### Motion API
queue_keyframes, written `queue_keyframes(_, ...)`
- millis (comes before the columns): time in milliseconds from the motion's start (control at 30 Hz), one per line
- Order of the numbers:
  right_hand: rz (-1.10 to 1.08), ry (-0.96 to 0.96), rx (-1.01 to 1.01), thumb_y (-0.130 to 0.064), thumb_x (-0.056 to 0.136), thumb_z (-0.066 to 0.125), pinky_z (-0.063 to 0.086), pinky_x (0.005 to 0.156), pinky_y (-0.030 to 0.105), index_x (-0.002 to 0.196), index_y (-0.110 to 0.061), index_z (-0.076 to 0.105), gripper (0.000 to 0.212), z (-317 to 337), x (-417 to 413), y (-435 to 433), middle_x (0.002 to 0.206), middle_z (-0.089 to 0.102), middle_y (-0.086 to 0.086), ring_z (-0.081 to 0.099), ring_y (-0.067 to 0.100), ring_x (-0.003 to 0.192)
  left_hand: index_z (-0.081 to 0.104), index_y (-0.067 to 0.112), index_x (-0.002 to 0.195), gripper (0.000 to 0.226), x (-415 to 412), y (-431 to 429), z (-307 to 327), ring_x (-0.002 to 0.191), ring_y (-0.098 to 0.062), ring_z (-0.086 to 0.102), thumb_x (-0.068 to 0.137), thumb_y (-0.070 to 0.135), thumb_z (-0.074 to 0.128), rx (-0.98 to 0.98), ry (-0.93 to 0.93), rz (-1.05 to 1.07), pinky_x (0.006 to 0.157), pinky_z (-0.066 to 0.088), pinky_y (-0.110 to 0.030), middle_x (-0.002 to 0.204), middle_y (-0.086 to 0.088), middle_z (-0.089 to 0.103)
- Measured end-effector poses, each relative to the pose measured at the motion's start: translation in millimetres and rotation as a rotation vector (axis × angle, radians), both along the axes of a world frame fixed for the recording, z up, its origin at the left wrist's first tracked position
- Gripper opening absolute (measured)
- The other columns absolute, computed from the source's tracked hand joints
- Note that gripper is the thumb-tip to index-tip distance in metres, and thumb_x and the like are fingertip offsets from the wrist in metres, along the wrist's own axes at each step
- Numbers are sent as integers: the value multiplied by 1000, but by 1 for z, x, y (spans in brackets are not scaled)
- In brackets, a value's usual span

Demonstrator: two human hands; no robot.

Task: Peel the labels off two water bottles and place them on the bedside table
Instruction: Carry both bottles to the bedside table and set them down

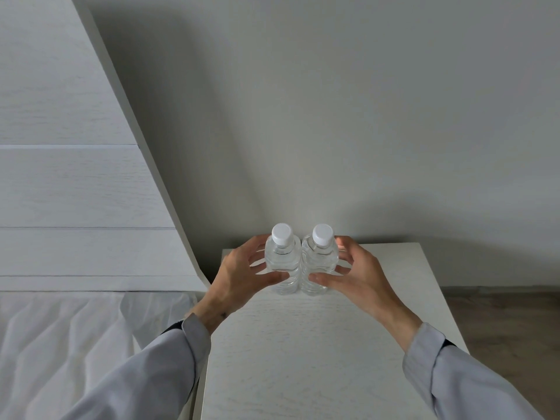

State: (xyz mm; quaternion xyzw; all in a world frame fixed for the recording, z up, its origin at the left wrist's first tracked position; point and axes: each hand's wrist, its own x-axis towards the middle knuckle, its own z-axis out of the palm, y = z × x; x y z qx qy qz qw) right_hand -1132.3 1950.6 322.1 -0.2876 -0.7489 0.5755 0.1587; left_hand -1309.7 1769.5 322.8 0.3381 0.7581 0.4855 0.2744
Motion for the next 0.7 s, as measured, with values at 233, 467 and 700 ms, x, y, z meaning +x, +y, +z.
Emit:
queue_keyframes(233, 16, -3, 13, -34, 61, 99, 54, 102, 22, 119, -43, 63, 68, 1, -1, -1, 125, 71, -16, 64, 0, 124, 60, 17, 144, 72, 3, -1, 0, 134, -15, 66, 80, 21, 94, -9, 19, 1, 115, 53, -43, 140, 4, 71)
queue_keyframes(467, 39, -23, 50, -34, 61, 99, 53, 104, 27, 126, -47, 59, 77, 5, 2, 0, 125, 68, -23, 61, 0, 127, 58, 21, 146, 80, 0, -3, 5, 134, -15, 65, 76, 29, 96, -13, 33, -8, 113, 55, -42, 139, 7, 70)
queue_keyframes(700, 40, -22, 45, -27, 66, 99, 56, 94, 19, 115, -54, 60, 68, 6, 1, 2, 112, 66, -40, 67, 4, 119, 63, 24, 139, 72, 2, 0, 7, 127, -12, 70, 75, 27, 96, -10, 32, 12, 105, 59, -32, 132, 11, 74)
